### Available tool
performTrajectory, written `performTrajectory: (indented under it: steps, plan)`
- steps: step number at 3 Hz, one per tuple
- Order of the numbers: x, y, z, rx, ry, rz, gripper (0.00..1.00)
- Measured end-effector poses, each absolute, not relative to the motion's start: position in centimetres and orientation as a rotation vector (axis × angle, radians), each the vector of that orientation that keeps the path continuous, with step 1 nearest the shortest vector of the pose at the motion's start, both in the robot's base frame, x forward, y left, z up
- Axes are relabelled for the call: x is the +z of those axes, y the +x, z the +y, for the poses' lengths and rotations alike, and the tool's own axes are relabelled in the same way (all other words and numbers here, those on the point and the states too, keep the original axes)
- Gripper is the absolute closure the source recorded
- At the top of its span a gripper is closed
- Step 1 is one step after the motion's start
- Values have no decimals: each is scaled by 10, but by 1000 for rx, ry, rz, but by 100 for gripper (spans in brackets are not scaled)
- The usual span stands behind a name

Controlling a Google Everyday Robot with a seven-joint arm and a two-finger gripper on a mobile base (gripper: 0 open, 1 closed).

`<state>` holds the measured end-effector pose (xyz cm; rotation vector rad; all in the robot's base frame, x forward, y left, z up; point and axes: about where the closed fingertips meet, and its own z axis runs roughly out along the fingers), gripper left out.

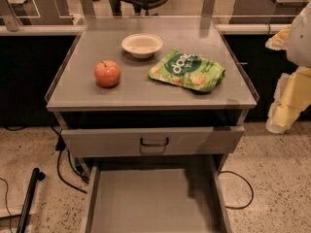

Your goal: Place green rice chip bag into middle drawer

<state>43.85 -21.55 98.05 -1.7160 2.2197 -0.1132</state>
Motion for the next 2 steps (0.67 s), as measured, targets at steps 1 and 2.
performTrajectory:
  steps: [1, 2]
  plan:
    - [981, 439, -215, -114, -1715, 2217, 0]
    - [978, 457, -210, -65, -1694, 2144, 0]
